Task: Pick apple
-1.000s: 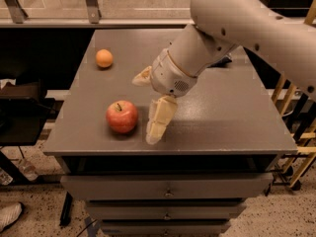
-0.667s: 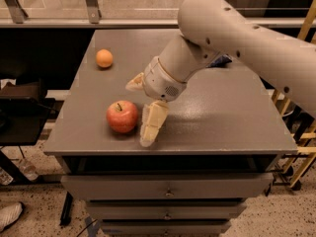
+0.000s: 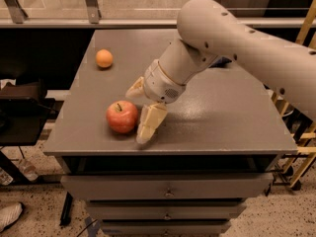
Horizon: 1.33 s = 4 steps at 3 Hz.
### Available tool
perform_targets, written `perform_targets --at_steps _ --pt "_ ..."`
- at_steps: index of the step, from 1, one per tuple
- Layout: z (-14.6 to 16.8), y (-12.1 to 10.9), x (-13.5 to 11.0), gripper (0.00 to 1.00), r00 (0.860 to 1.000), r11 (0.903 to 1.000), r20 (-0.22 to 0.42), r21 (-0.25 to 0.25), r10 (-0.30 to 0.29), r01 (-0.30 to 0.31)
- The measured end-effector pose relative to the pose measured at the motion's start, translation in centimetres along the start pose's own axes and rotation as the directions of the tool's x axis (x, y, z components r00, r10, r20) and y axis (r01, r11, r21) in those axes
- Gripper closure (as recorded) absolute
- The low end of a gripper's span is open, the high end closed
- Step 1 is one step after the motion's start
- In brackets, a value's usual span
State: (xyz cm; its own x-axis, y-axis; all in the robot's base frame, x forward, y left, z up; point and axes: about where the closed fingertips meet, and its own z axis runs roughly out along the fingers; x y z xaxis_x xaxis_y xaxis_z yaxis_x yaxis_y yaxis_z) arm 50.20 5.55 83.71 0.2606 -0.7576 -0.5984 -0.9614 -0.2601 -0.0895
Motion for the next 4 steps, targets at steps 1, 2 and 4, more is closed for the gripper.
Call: perform_targets --at_steps 1,2,4 --pt "0.15 -0.14 -0.03 0.49 1.0 1.0 0.003 0.004 -0.004 0.004" --pt "0.21 -0.19 -0.16 0.73 1.0 1.0 0.006 0.006 -0.007 0.007" --pt "-0.08 -0.27 -0.32 1.0 1.0 0.9999 0.02 0.011 -0.009 0.008"
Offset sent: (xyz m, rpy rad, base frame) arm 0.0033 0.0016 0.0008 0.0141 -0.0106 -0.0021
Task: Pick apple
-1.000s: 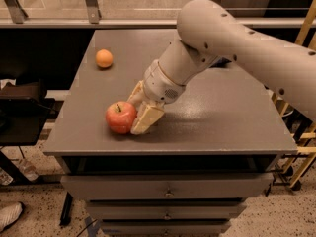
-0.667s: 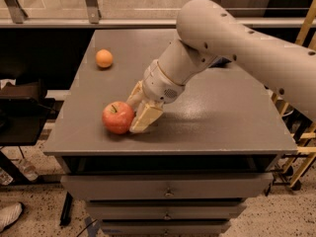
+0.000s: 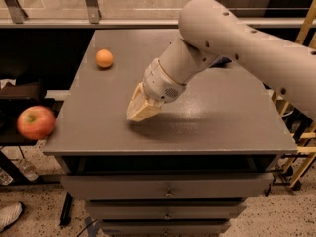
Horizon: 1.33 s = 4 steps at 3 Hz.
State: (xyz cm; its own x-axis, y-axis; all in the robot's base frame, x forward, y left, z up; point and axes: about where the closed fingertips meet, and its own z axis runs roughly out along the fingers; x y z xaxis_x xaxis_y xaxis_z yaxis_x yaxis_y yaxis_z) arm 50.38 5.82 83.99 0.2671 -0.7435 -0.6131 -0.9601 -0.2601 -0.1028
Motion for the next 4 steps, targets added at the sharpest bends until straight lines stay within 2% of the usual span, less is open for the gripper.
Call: perform_targets --at_steps 3,4 --pt "-0.6 0.1 1.5 1.0 1.0 0.9996 0.008 0.011 0.025 -0.025" --pt "-1.5 -0.2 1.9 1.0 1.0 0.9991 0.0 0.034 0.027 -0.027"
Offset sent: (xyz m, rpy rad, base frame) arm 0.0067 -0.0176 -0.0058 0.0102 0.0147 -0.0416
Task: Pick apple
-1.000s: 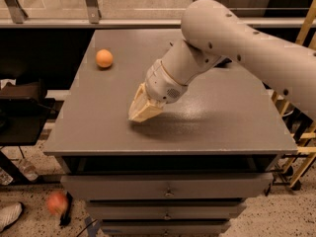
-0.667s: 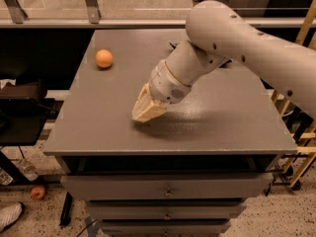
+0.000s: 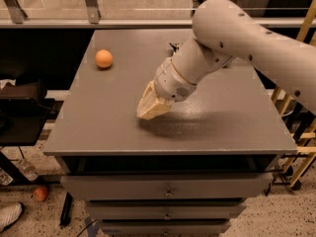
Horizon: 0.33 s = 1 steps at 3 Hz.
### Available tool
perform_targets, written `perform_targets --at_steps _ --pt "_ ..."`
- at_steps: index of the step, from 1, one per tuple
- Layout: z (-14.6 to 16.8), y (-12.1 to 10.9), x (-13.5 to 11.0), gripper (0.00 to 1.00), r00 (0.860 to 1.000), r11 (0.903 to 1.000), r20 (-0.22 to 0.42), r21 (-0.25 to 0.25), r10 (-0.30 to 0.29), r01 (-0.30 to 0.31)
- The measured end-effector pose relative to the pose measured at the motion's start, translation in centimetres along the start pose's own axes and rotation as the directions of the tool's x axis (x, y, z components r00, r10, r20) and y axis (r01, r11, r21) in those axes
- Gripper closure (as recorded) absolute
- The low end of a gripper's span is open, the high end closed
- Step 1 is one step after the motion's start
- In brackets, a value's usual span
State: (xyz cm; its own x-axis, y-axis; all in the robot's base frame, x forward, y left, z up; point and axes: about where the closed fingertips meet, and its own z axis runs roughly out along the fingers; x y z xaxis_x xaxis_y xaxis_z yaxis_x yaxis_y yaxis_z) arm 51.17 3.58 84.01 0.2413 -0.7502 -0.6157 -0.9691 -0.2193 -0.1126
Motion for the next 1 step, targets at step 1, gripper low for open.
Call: perform_targets --at_steps 1 --pt "-1.75 -0.56 0.46 1.0 1.0 0.9989 -0.008 0.046 0.006 -0.006"
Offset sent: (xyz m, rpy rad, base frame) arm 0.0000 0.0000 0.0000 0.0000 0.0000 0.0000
